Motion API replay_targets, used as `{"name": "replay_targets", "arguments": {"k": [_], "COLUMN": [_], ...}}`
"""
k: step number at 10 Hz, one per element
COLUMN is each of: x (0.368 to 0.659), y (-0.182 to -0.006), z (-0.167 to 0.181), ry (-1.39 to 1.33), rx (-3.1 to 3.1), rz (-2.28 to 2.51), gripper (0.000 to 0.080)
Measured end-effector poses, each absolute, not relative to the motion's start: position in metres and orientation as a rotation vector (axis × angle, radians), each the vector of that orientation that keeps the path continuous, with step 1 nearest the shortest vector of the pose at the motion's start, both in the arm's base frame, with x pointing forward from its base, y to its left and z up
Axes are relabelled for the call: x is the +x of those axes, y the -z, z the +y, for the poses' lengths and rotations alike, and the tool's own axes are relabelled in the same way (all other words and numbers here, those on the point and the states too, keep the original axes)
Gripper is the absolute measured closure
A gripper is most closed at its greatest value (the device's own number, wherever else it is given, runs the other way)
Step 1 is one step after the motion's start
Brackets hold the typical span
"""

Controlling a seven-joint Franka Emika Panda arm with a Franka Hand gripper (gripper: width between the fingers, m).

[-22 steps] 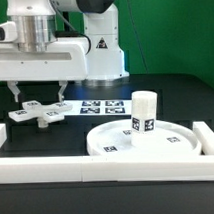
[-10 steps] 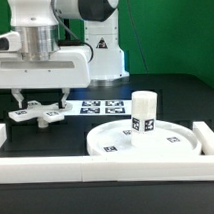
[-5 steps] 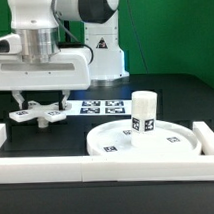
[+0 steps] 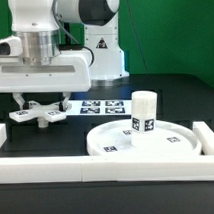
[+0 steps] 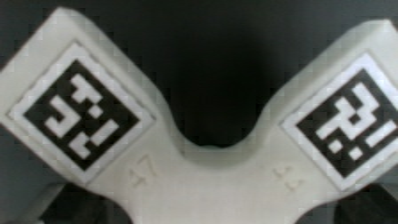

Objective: Assemble round table

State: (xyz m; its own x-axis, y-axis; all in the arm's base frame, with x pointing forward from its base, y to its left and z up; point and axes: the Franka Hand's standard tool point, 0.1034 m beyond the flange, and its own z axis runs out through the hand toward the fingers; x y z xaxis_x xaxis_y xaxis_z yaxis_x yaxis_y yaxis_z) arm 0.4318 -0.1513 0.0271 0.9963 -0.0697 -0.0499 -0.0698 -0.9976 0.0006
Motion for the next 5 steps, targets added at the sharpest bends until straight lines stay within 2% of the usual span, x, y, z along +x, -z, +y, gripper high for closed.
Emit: {"name": "replay_targets", "arguments": {"k": [3, 4, 5], "x": [0.4335, 0.4336, 0.4337], "y": [-0.0281, -0.0281, -0.0281], "z": [-0.1522, -0.1521, -0.1520], "ry": [-0.080, -0.079, -0.079], "rx": [-3.136, -3.136, -3.136], "rz": [0.107, 0.107, 0.106], "gripper": [0.0178, 0.0356, 0.0356]}}
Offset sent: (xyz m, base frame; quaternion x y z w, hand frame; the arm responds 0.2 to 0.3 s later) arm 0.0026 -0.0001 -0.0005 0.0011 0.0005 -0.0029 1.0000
